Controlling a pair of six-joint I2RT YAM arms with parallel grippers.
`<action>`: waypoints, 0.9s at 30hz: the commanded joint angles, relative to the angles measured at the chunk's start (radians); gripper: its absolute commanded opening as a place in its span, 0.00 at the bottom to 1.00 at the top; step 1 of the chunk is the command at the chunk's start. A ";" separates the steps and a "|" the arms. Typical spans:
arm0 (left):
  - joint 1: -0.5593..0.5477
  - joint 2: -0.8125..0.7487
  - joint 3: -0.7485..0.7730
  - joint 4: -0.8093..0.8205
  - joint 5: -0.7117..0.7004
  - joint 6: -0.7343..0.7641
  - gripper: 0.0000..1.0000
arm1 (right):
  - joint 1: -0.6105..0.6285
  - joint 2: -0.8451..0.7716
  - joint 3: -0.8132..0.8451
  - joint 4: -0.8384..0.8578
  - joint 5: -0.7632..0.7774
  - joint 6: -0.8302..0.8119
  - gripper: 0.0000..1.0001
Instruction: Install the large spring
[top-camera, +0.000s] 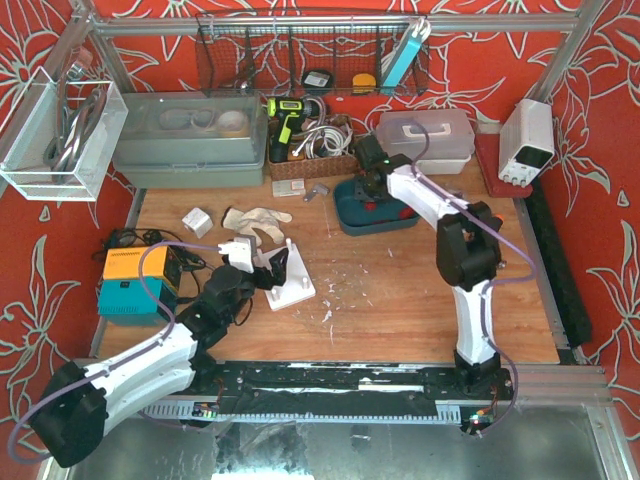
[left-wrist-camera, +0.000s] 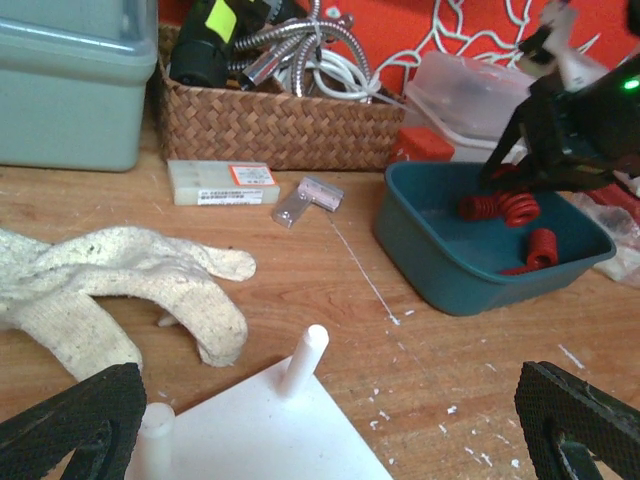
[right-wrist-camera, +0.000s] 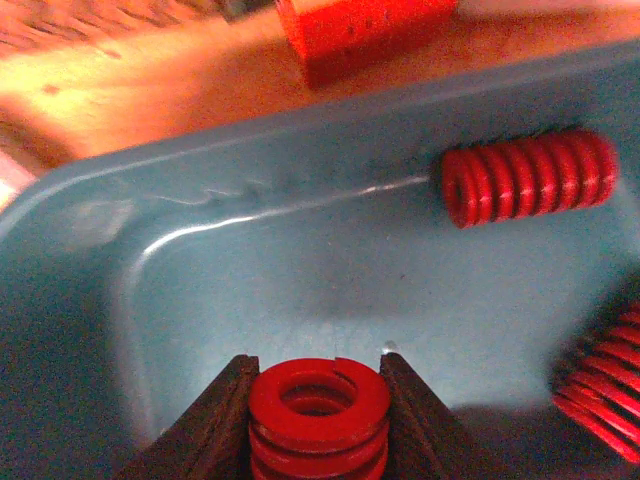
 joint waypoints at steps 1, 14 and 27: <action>-0.005 -0.044 0.001 -0.006 -0.025 0.018 1.00 | 0.007 -0.181 -0.116 0.147 -0.039 -0.136 0.05; -0.004 -0.060 0.139 -0.163 0.131 -0.198 0.82 | 0.187 -0.639 -0.613 0.551 -0.110 -0.422 0.03; -0.003 0.052 0.438 -0.532 0.485 -0.238 0.50 | 0.376 -0.940 -1.147 1.116 -0.281 -0.675 0.01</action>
